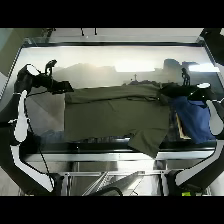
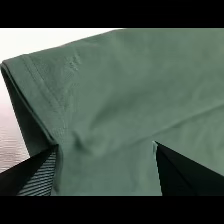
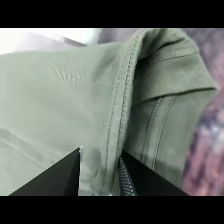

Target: Fold the shirts.

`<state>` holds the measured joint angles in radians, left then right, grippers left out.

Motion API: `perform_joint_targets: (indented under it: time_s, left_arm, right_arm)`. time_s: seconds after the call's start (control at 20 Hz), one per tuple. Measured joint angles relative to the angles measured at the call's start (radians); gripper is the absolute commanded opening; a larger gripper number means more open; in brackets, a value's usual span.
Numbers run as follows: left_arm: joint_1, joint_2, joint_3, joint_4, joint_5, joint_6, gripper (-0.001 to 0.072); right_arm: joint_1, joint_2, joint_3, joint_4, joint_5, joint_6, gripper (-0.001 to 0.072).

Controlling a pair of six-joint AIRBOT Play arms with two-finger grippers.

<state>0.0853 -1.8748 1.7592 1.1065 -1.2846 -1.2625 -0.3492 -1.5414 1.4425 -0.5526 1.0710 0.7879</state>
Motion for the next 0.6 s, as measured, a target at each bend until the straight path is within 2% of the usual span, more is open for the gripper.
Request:
perform_joint_targets:
  time_s: [0.2, 0.25, 0.4, 0.6]
  left_arm:
    - [0.034, 0.013, 0.025, 0.002, -0.158, -0.095, 0.0646]
    - [0.047, 0.032, -0.005, 0.003, -0.193, -0.114, 0.0647]
    - [0.084, 0.143, -0.213, 0.017, -0.226, -0.145, 0.0647]
    - [0.121, 0.32, -0.579, 0.041, -0.157, -0.16, 0.0648]
  right_arm:
    - [-0.049, 0.079, -0.005, -0.043, 0.095, 0.084, 0.027]
    - [-0.071, 0.104, -0.016, -0.058, 0.13, 0.102, 0.0244]
    - [-0.154, 0.204, -0.102, -0.081, 0.217, 0.136, 0.0245]
    - [-0.264, 0.409, -0.307, -0.094, 0.264, 0.189, 0.0249]
